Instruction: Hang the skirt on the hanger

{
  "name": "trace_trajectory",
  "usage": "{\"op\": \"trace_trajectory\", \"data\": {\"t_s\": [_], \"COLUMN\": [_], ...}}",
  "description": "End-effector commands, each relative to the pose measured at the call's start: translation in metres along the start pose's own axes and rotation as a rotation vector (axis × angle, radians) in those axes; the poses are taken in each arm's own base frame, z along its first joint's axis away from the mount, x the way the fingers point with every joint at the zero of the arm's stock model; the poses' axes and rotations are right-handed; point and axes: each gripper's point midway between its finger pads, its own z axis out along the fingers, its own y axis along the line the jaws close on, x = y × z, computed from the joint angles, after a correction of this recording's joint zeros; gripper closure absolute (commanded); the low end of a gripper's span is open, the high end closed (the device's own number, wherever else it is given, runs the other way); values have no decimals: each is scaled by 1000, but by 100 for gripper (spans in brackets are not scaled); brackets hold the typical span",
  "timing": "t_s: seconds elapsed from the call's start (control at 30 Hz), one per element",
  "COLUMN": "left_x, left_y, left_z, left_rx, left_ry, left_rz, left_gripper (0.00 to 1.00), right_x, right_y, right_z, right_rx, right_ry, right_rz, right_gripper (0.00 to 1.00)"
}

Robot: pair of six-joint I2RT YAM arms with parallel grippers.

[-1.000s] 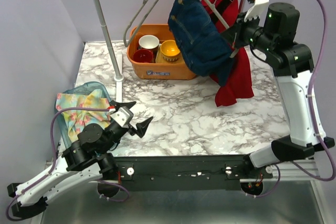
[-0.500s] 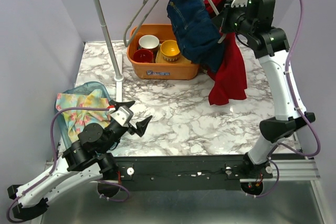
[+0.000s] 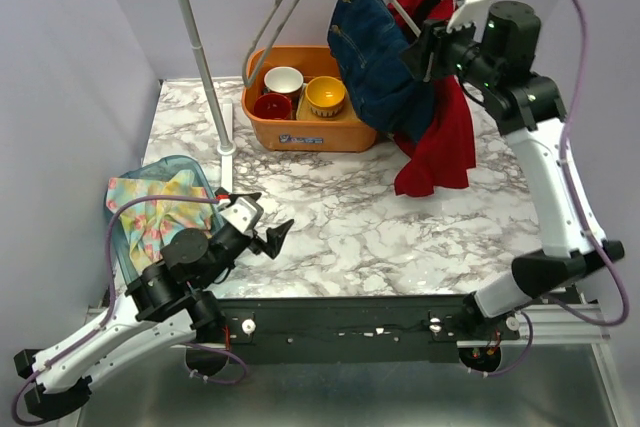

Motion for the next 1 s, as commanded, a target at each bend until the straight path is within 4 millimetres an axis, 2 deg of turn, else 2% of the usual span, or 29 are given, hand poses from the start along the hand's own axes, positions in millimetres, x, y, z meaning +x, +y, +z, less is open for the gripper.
{"op": "trace_trajectory", "data": {"t_s": [0.0,0.03,0.07,0.1,0.13,0.17,0.2,0.23,0.27,0.3,0.33,0.37,0.43,0.47,0.5,0.53,0.6,0.63,0.67,0.7,0.73,0.77,0.8,0.83,0.87,0.97], "left_x": [6,5,7,9,12,11,19,25,20,27,30,23,34,33,36,44,56,64,78,80,87,99,99,110,119,135], "left_y": [9,9,9,13,14,17,22,36,41,47,58,65,75,83,86,99,105,134,139,144,165,172,176,183,198,212], "left_z": [5,6,7,7,7,7,4,2,-1,-6,-8,-11,-15,-18,-16,-16,-5,-13,-14,-8,-18,-22,-18,-17,-26,-16], "left_rx": [-80,-89,-97,-139,-158,-183,-247,-347,-385,-430,-525,-572,-663,-714,-730,-794,-782,-888,-894,-873,-948,-978,-968,-984,-1043,-1030], "left_ry": [64,74,81,91,106,107,130,143,141,185,194,189,245,248,268,300,333,331,344,310,286,289,261,283,282,321], "left_rz": [-80,-98,-116,-178,-200,-234,-319,-346,-365,-357,-381,-389,-348,-325,-305,-296,-350,-396,-440,-511,-559,-589,-635,-656,-689,-734], "left_gripper": [1,1,1,1,1,1,1,1,1,2,5,6,10,11,12,12,13,14,15,16,18,19,20,22,23,26], "right_x": [-47,-27,-19,-23,15,24,35,53,103,126,146,197,229,233,253,257,259,261,261,262,262,262,262,263,263,263], "right_y": [29,32,37,47,50,55,62,76,80,89,113,118,133,132,130,127,123,124,124,124,121,120,119,117,117,117], "right_z": [-88,-91,-99,-134,-129,-140,-159,-167,-159,-163,-180,-179,-192,-186,-184,-182,-179,-178,-177,-177,-175,-174,-173,-171,-171,-171], "right_rx": [-89,-119,-145,-168,-227,-251,-279,-369,-454,-538,-707,-812,-968,-968,-971,-947,-919,-924,-925,-926,-908,-897,-888,-876,-872,-870], "right_ry": [-189,-150,-143,-200,-131,-139,-163,-160,-69,-52,-70,22,13,-9,34,49,78,83,83,85,88,89,92,96,97,97], "right_rz": [-236,-260,-289,-393,-404,-424,-480,-500,-480,-507,-514,-456,-432,-433,-388,-401,-376,-364,-363,-362,-366,-369,-368,-371,-372,-372], "right_gripper": [27,22,18,13,11,9,6,5,5,5,5,5,5,5,5,5,5,5,5,5,5,5,5,5,5,5]}}
